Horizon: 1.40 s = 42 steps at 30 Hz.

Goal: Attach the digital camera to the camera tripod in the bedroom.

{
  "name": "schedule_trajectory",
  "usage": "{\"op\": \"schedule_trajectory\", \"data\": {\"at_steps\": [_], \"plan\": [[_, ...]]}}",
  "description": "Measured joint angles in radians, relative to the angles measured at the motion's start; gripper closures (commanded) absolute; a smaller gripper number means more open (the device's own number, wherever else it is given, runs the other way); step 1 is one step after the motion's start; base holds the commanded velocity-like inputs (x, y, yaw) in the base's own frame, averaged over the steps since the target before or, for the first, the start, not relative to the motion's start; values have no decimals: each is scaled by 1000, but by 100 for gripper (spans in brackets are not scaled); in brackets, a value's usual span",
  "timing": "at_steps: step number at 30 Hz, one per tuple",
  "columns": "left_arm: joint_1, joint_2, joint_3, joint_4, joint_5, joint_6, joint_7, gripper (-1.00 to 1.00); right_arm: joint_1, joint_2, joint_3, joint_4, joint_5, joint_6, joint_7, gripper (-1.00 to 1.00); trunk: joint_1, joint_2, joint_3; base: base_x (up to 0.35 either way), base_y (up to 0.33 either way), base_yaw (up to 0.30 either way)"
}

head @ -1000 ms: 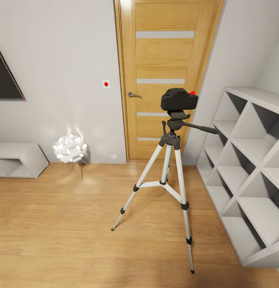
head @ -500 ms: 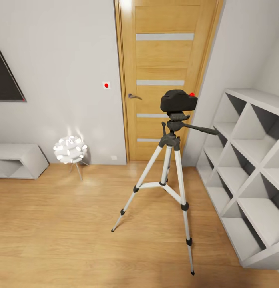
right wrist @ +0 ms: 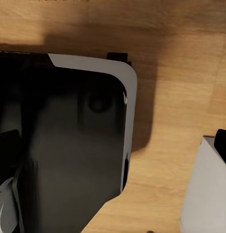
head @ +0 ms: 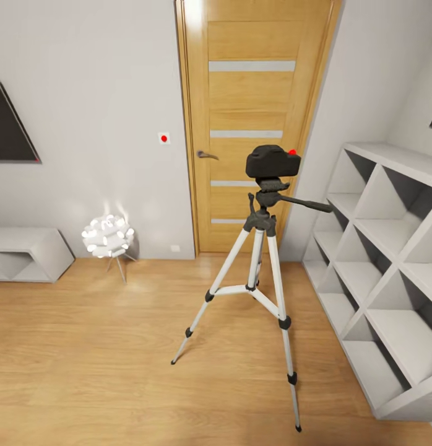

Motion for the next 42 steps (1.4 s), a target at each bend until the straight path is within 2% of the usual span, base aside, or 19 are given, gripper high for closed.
{"op": "schedule_trajectory", "data": {"at_steps": [10,21,42], "plan": [[0,0,0,0,0,0,0,-100,1,-2,0,0,0,-2,-2,-100,0,0,16,0,0,-66],[0,0,0,0,0,0,0,-100,1,-4,0,-1,2,-11,-36,-100,0,0,33,0,0,-120],[0,0,0,0,0,0,0,-100,1,-9,0,-1,2,-23,-40,-100,0,0,65,0,0,-112]]}}
